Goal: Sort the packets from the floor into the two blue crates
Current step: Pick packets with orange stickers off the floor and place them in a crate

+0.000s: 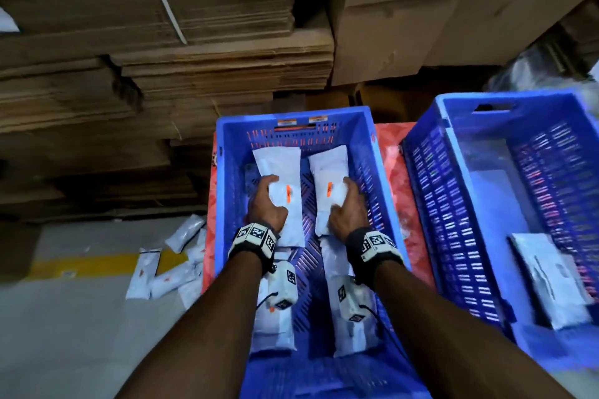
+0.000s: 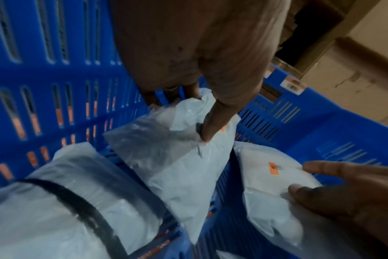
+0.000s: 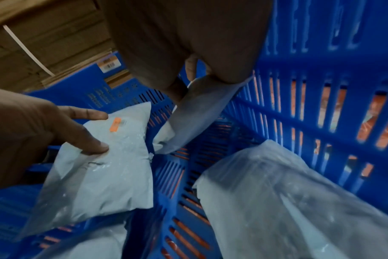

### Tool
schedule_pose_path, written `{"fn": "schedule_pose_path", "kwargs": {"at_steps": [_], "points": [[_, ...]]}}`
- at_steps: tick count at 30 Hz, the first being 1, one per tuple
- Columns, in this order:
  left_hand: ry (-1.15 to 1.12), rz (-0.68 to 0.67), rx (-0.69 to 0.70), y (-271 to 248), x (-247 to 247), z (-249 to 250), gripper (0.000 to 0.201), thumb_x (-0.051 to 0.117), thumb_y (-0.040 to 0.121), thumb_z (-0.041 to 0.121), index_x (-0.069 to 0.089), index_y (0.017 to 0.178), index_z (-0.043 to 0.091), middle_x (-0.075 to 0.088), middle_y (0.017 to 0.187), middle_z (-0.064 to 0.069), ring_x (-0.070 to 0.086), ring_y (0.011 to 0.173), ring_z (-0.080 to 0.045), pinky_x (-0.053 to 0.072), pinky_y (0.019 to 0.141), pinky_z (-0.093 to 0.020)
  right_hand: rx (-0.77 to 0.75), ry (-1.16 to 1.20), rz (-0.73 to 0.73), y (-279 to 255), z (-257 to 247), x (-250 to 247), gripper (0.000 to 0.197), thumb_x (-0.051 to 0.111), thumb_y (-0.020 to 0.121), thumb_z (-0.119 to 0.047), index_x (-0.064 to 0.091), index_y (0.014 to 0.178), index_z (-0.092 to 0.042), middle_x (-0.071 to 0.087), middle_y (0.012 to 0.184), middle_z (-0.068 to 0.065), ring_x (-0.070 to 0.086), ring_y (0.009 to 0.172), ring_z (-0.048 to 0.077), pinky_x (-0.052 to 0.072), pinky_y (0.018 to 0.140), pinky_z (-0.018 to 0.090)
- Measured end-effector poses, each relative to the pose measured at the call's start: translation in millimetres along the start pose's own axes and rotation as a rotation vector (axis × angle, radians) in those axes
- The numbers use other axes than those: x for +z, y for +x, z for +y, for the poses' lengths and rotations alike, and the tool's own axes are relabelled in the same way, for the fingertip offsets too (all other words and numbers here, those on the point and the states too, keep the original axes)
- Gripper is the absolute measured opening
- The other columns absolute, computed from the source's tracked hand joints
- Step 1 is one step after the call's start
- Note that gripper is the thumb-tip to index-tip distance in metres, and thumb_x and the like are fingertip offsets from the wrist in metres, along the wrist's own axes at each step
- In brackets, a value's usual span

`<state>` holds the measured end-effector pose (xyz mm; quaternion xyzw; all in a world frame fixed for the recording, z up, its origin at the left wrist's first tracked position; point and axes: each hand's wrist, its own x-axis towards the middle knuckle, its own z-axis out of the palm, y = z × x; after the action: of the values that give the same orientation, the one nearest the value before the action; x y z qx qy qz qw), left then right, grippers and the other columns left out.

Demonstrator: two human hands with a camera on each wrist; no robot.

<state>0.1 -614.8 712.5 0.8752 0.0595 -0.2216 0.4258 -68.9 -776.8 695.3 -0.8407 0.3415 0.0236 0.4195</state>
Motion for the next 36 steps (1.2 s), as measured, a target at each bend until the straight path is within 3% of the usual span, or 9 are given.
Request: {"fn": "schedule_pose_path", "kwargs": {"at_steps": [3, 5, 10, 13, 16, 18, 20, 23, 36], "points": [[0.029, -0.036, -0.044, 10, 5, -6, 0.069, 0.053, 0.069, -0.005, 0.048, 0.121, 0.040, 0.062, 0.084, -0.007, 0.062, 0.072, -0.031, 0.054, 0.066, -0.037, -0.016, -0.013, 0.034, 7, 10, 10, 0.071, 0.051, 0.081, 0.006, 0.034, 0.147, -0.011, 0.042, 0.144, 0.018, 0.041, 0.133, 0.032, 0.031, 0.109, 0.030], [0.074, -0.059, -0.068, 16, 8, -12, 0.070, 0.054, 0.069, -0.004, 0.047, 0.122, 0.040, 0.064, 0.086, -0.011, 0.062, 0.071, -0.031, 0.055, 0.066, -0.040, -0.004, -0.031, 0.037, 8, 18, 16, 0.073, 0.050, 0.078, 0.009, 0.033, 0.147, -0.010, 0.039, 0.147, 0.017, 0.037, 0.136, 0.030, 0.028, 0.112, 0.029], [0.247, 0.031, -0.051, 18, 10, -27, 0.069, 0.063, 0.069, -0.002, 0.056, 0.126, 0.034, 0.048, 0.136, -0.014, 0.052, 0.119, -0.037, 0.043, 0.103, -0.040, -0.001, -0.125, -0.008, 10, 24, 24, 0.085, 0.052, 0.074, 0.012, 0.025, 0.152, -0.009, 0.027, 0.154, 0.016, 0.025, 0.144, 0.029, 0.018, 0.117, 0.028], [0.258, 0.095, 0.043, 20, 11, -24, 0.066, 0.062, 0.071, -0.002, 0.057, 0.130, 0.028, 0.034, 0.152, -0.013, 0.043, 0.131, -0.039, 0.039, 0.109, -0.043, -0.017, -0.174, 0.010, 8, 16, 23, 0.085, 0.050, 0.077, 0.012, 0.024, 0.153, -0.014, 0.014, 0.162, 0.011, 0.011, 0.150, 0.023, 0.011, 0.121, 0.028], [0.419, 0.079, 0.167, 22, 15, -10, 0.066, 0.067, 0.081, 0.019, 0.044, 0.143, 0.022, 0.022, 0.161, -0.008, 0.030, 0.143, -0.036, 0.033, 0.114, -0.046, -0.141, -0.265, 0.027, 5, 8, 26, 0.076, 0.054, 0.080, 0.004, 0.029, 0.151, -0.010, 0.014, 0.162, 0.011, 0.013, 0.150, 0.027, 0.016, 0.122, 0.035], [0.595, -0.016, 0.206, 21, 23, -5, 0.088, 0.069, 0.083, 0.039, 0.023, 0.155, 0.017, 0.009, 0.165, -0.008, 0.011, 0.151, -0.030, 0.022, 0.119, -0.048, -0.196, -0.362, -0.007, 5, 10, 30, 0.075, 0.054, 0.083, -0.004, 0.025, 0.152, -0.008, 0.013, 0.162, 0.013, 0.014, 0.149, 0.028, 0.016, 0.122, 0.038], [0.728, -0.115, 0.179, 23, 31, -7, 0.109, 0.069, 0.079, 0.053, 0.004, 0.158, 0.012, -0.002, 0.165, -0.008, 0.000, 0.152, -0.028, 0.013, 0.121, -0.049, -0.211, -0.450, -0.056, 8, 19, 36, 0.073, 0.049, 0.090, -0.011, 0.016, 0.155, -0.008, 0.008, 0.163, 0.013, 0.009, 0.150, 0.027, 0.013, 0.122, 0.040], [0.816, -0.204, 0.108, 28, 37, -24, 0.123, 0.077, 0.073, 0.050, -0.004, 0.156, 0.008, -0.009, 0.164, -0.013, -0.004, 0.152, -0.032, 0.014, 0.121, -0.050, -0.209, -0.515, -0.108, 15, 39, 40, 0.070, 0.039, 0.096, -0.013, 0.003, 0.156, -0.009, -0.001, 0.164, 0.009, -0.002, 0.152, 0.024, 0.007, 0.123, 0.041], [0.795, -0.093, 0.155, 24, 29, -32, 0.104, 0.060, 0.084, 0.045, -0.005, 0.157, 0.009, -0.013, 0.164, -0.012, -0.010, 0.152, -0.028, -0.008, 0.121, -0.048, -0.250, -0.454, 0.030, 11, 38, 42, 0.062, 0.034, 0.101, -0.020, 0.009, 0.156, -0.008, 0.006, 0.164, 0.008, 0.006, 0.152, 0.021, 0.004, 0.122, 0.032]]}}
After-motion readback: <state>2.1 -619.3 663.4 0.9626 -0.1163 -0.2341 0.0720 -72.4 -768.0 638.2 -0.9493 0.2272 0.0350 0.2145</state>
